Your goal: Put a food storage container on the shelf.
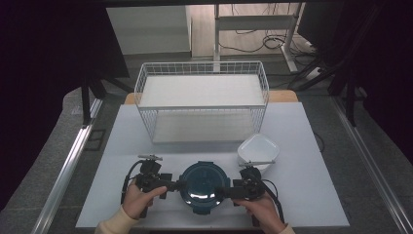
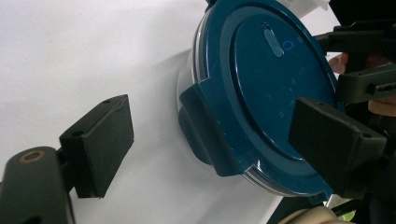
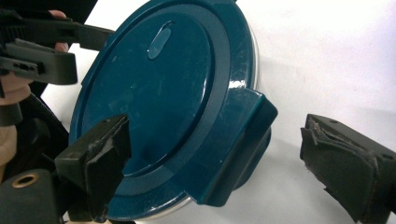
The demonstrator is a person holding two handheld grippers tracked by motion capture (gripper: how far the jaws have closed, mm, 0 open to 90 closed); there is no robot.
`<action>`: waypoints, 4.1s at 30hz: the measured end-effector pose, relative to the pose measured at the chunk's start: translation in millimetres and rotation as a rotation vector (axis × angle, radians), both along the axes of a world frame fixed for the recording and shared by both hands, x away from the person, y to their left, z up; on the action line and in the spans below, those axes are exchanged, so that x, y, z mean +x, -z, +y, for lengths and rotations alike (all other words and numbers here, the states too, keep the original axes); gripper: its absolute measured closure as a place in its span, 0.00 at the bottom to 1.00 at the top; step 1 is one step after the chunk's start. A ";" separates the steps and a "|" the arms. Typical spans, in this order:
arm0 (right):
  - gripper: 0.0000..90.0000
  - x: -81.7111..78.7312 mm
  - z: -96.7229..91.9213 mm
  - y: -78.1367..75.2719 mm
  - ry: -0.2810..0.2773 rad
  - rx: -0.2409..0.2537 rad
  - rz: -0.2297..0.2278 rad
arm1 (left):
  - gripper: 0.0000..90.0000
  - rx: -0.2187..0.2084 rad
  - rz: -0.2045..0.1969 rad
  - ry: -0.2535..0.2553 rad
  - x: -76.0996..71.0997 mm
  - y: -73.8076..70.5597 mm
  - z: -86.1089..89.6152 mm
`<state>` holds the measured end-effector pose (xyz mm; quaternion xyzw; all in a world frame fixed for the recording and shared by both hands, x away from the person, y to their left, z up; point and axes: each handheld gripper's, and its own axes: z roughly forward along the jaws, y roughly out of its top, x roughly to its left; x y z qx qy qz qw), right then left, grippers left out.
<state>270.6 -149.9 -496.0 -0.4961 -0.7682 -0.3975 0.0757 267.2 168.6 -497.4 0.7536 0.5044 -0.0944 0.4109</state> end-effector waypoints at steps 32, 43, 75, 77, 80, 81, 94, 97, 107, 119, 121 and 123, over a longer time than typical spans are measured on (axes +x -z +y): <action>0.34 1.8 -4.2 12.2 0.074 0.176 0.153 | 0.37 -0.126 0.108 0.011 -1.9 10.9 -7.7; 0.41 -1.7 -6.5 4.0 0.106 0.196 0.125 | 0.45 -0.137 0.074 -0.020 -7.4 2.4 -4.2; 0.43 -2.9 -7.0 -15.9 0.051 0.168 -0.005 | 0.49 -0.136 0.007 -0.014 -11.5 -13.4 -4.4; 0.43 -2.9 -7.0 -16.4 0.049 0.167 -0.009 | 0.49 -0.139 0.002 -0.014 -11.4 -14.0 -4.4; 0.43 -2.8 -7.0 -17.7 0.046 0.165 -0.015 | 0.49 -0.138 -0.004 -0.010 -11.5 -15.1 -4.3; 0.43 -2.7 -7.0 -18.4 0.045 0.165 -0.016 | 0.49 -0.138 -0.005 -0.011 -11.6 -15.5 -4.3; 0.43 8.8 -5.4 -33.6 0.033 0.157 -0.052 | 0.49 -0.144 -0.030 -0.014 0.6 -29.1 -2.9; 0.43 12.3 -5.2 -35.5 0.031 0.160 -0.053 | 0.49 -0.139 -0.035 -0.015 2.9 -32.3 -2.9; 0.43 22.5 -6.6 -46.5 0.033 0.173 -0.059 | 0.50 -0.141 -0.051 -0.013 13.1 -45.4 -2.9; 0.43 34.5 -6.4 -61.1 0.028 0.171 -0.070 | 0.50 -0.141 -0.065 -0.013 24.7 -60.9 -3.5; 0.43 36.3 -6.7 -64.9 0.028 0.170 -0.074 | 0.50 -0.137 -0.070 -0.012 26.5 -64.4 -3.8; 0.43 38.0 -7.0 -68.4 0.027 0.171 -0.081 | 0.50 -0.140 -0.077 -0.012 28.4 -68.1 -4.2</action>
